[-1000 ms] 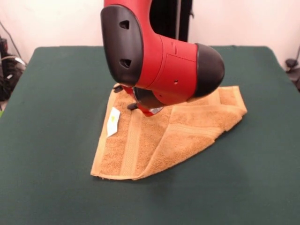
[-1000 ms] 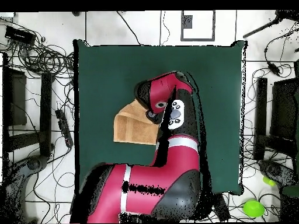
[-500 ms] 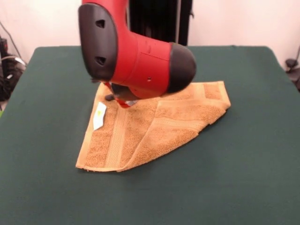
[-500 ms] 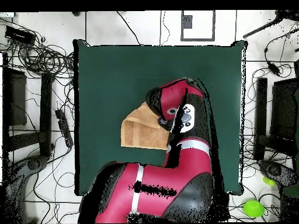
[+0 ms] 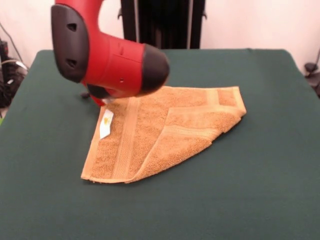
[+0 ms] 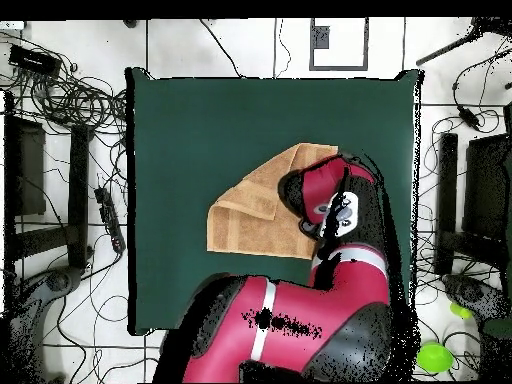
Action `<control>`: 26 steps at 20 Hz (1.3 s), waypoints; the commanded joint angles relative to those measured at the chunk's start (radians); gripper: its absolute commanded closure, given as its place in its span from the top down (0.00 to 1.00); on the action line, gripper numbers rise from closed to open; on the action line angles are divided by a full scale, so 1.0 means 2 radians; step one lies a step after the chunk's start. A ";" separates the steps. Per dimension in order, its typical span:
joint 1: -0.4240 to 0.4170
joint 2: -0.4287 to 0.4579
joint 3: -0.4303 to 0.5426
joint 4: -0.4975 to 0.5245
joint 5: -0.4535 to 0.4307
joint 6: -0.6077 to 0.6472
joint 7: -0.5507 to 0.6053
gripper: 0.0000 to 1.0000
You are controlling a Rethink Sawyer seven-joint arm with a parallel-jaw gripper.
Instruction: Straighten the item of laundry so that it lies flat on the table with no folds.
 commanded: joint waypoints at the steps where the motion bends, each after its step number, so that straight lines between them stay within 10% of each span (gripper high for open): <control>1: -0.006 0.011 0.023 0.077 -0.034 -0.051 -0.160 1.00; 7: 0.012 -0.084 0.080 0.107 0.037 0.006 -0.198 1.00; 14: -0.069 -0.160 0.208 0.141 0.146 0.044 -0.322 1.00; 26: -0.193 -0.096 0.312 0.141 0.206 0.018 -0.480 1.00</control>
